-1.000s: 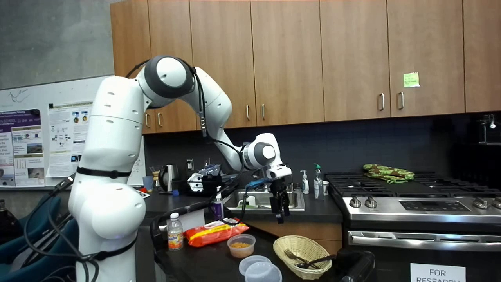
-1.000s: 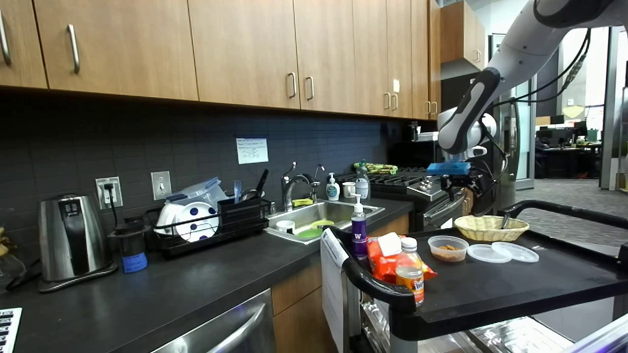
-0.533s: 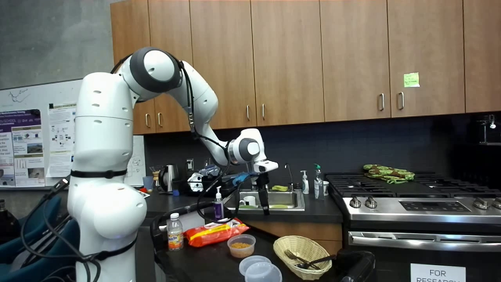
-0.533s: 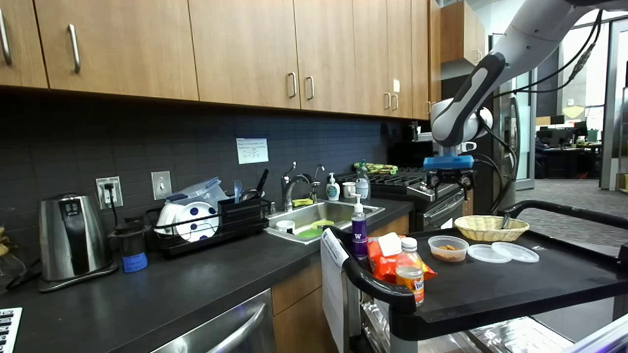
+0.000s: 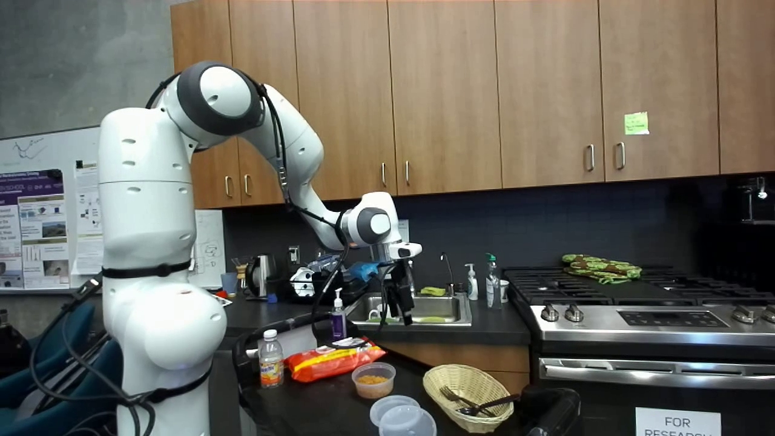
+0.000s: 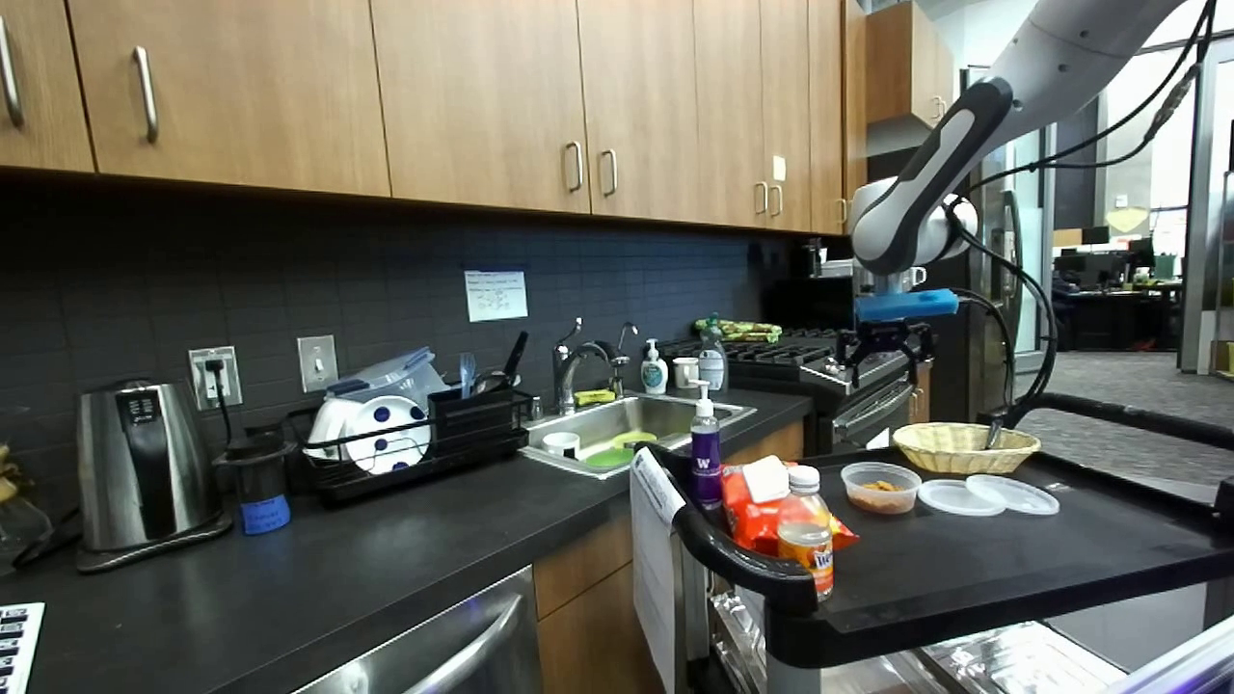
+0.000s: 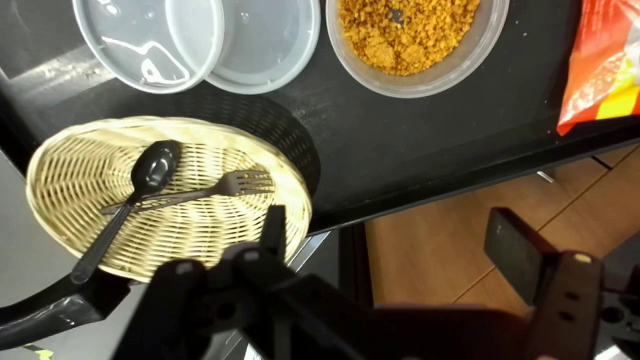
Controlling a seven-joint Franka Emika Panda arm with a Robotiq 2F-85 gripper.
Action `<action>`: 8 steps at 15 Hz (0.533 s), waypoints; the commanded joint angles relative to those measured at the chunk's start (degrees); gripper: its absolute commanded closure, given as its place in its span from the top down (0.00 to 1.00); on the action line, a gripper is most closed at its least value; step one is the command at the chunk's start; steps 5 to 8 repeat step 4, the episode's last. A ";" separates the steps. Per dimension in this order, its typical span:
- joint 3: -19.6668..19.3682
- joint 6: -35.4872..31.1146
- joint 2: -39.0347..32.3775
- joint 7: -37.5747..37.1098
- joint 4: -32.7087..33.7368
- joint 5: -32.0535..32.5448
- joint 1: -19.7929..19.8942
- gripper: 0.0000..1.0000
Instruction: Remove the plastic fork from the lunchbox and put it in the basket on the right
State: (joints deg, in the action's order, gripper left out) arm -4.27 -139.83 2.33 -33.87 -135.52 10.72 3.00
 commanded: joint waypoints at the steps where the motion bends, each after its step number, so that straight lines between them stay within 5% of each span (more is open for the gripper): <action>1: 0.56 0.09 -0.02 -0.03 0.05 -0.07 0.57 1.00; 8: 0.48 0.09 -0.35 -0.05 0.07 -0.06 0.63 1.00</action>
